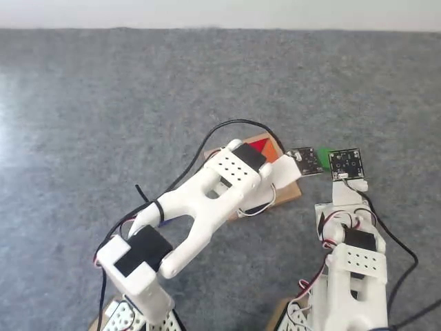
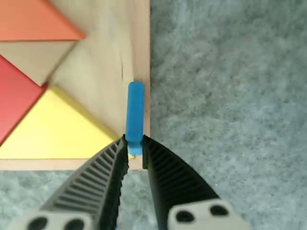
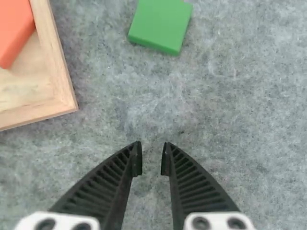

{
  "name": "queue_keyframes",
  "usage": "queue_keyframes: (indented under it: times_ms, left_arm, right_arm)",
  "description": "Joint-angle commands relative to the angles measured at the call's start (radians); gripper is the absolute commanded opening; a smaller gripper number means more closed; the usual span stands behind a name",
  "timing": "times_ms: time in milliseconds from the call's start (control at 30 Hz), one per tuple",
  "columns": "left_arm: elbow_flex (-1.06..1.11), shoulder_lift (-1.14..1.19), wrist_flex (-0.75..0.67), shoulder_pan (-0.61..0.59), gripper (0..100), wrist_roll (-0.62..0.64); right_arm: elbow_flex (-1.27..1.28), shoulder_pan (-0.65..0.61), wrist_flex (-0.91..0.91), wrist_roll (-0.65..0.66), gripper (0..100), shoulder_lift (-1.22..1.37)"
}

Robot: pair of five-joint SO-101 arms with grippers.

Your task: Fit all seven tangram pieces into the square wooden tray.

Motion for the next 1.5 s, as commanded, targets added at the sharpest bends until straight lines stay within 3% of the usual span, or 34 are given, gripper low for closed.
queue_keyframes:
  times_ms: [0, 1467]
  left_arm:
    - [-0.005, -0.052, -0.025, 0.003, 1, -0.011]
    - [0.021, -0.054, -0.058, -0.009, 2, -0.009]
  right_arm:
    - [-0.009, -0.002, -0.021, 0.011, 8.0, -0.025]
    - [-0.009, -0.002, -0.021, 0.011, 8.0, -0.025]
